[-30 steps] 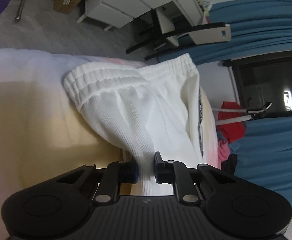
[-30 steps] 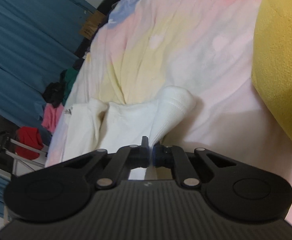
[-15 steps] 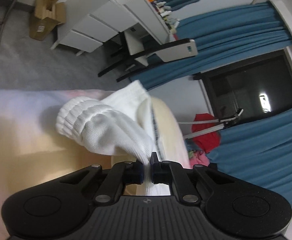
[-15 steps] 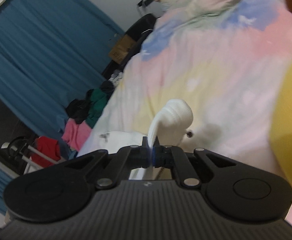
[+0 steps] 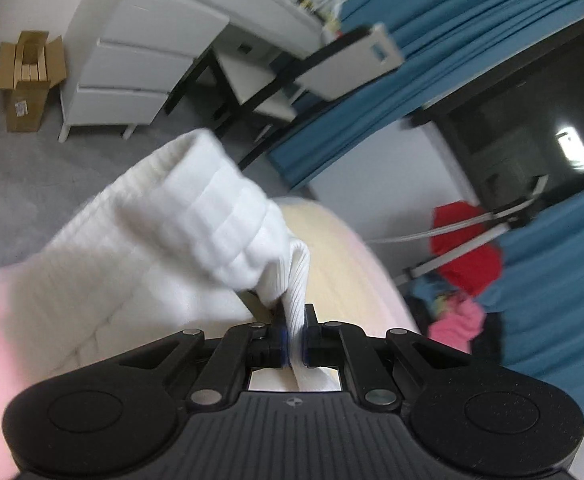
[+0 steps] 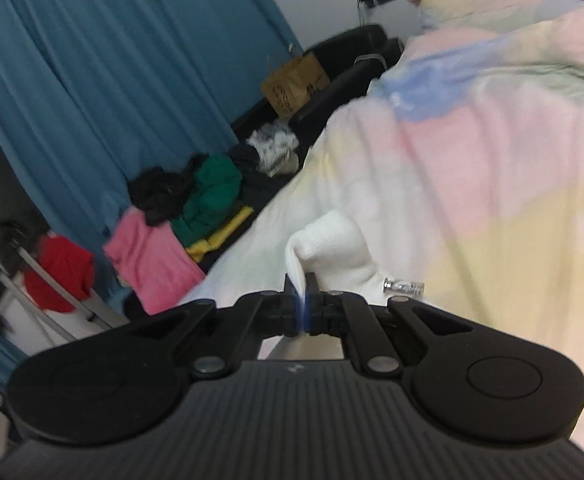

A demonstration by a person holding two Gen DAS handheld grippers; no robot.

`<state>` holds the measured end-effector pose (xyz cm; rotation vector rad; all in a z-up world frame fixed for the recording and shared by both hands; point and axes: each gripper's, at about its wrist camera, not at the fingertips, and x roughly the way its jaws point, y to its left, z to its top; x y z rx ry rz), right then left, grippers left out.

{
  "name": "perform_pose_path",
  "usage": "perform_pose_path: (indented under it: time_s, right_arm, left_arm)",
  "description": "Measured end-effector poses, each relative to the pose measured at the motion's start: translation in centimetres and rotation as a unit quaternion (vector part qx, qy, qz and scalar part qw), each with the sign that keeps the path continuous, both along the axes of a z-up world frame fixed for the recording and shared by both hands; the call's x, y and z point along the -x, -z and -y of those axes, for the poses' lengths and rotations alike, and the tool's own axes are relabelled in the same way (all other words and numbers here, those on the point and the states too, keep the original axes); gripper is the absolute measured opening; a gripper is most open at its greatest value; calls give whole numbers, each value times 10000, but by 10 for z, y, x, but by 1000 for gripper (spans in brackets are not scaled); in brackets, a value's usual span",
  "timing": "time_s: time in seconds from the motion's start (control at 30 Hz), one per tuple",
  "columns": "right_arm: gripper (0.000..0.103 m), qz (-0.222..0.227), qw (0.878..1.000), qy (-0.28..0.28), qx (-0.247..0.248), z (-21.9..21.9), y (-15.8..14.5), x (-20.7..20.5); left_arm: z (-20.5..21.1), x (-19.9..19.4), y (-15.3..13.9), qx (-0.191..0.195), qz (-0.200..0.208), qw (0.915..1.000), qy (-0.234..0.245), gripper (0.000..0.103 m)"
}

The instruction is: Fold clothes

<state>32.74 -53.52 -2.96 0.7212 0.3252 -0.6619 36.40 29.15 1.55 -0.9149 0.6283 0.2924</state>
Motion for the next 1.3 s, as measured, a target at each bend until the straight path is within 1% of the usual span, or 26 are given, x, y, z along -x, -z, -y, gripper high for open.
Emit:
perform_pose_path:
  time_s: [0.07, 0.17, 0.2, 0.3, 0.33, 0.37, 0.4, 0.43, 0.47, 0.5, 0.53, 0.57, 0.63, 0.73, 0.77, 0.8, 0.87, 0.97, 1.07, 1.1, 1.17, 1.2, 1.23, 1.27, 1.3]
  right_arm:
    - [6, -292, 9995, -17, 99, 4, 21, -36]
    - [6, -537, 9983, -37, 242, 8, 50, -72]
    - [6, -543, 9982, -41, 252, 9, 58, -78]
    - [9, -446, 9984, -60, 340, 7, 72, -88]
    - [11, -387, 9987, -89, 332, 6, 73, -87]
    - [17, -328, 9990, -137, 258, 7, 74, -85]
    - [19, -274, 9993, -173, 193, 8, 73, -81]
    - [26, -237, 9994, -179, 150, 9, 69, -75]
    - [38, -183, 9996, -183, 132, 9, 65, -67]
    - [45, -93, 9996, -183, 176, 6, 60, -56]
    - [59, -2, 9996, -182, 219, 3, 54, -45]
    - [64, 89, 9995, -182, 262, 0, 49, -34]
    - [66, 281, 9991, -240, 198, -7, 40, -8]
    - [66, 526, 9975, -442, -136, -23, 35, 37]
    - [66, 576, 9968, -481, -270, -29, 36, 51]
    - [66, 621, 9957, -522, -438, -34, 39, 65]
    - [67, 677, 9914, -608, -937, -40, 48, 87]
    - [67, 728, 9821, -742, -1570, -50, 64, 115]
    - [67, 725, 9713, -907, -2078, -59, 81, 130]
    - [66, 677, 9648, -1027, -2324, -60, 90, 127]
    - [67, 574, 9503, -1263, -2786, -63, 108, 118]
    - [67, 559, 9457, -1327, -2913, -64, 115, 112]
    - [67, 618, 9452, -1336, -2913, -65, 120, 106]
    - [67, 690, 9479, -1322, -2816, -65, 122, 101]
    - [67, 760, 9516, -1295, -2681, -64, 122, 94]
  left_arm:
    - [6, -36, 17, -139, -256, 9996, 58, 7]
    - [15, -69, 39, -423, -471, 9978, 182, 8]
    - [18, -74, 43, -538, -476, 9972, 223, 11]
    - [24, -77, 49, -774, -449, 9954, 348, 13]
    - [24, -74, 49, -830, -419, 9948, 425, 14]
    - [25, -71, 47, -869, -363, 9942, 523, 16]
    - [24, -66, 44, -874, -274, 9939, 619, 23]
    - [23, -60, 41, -873, -178, 9935, 715, 28]
    - [22, -51, 37, -869, -71, 9933, 755, 40]
    - [21, -40, 31, -906, 29, 9929, 766, 54]
    - [21, -28, 26, -950, 127, 9924, 773, 61]
    - [22, -14, 20, -998, 184, 9917, 788, 68]
    - [25, 14, 12, -1026, 289, 9906, 855, 71]
    - [24, 60, 12, -747, 334, 9924, 920, 78]
    - [24, 75, 14, -616, 278, 9938, 880, 78]
    - [24, 90, 17, -427, 218, 9957, 789, 80]
    - [25, 116, 27, 25, 185, 9969, 763, 81]
    - [24, 137, 47, 498, 119, 9960, 732, 81]
    - [16, 139, 68, 862, -68, 9942, 631, 81]
    - [13, 136, 75, 969, -85, 9935, 592, 81]
    - [6, 129, 88, 1230, -11, 9916, 411, 80]
    - [2, 125, 93, 1329, 82, 9906, 325, 80]
    - [-2, 120, 96, 1327, 185, 9906, 281, 80]
    - [-5, 114, 98, 1305, 289, 9907, 245, 79]
    - [-9, 108, 100, 1283, 393, 9907, 209, 75]
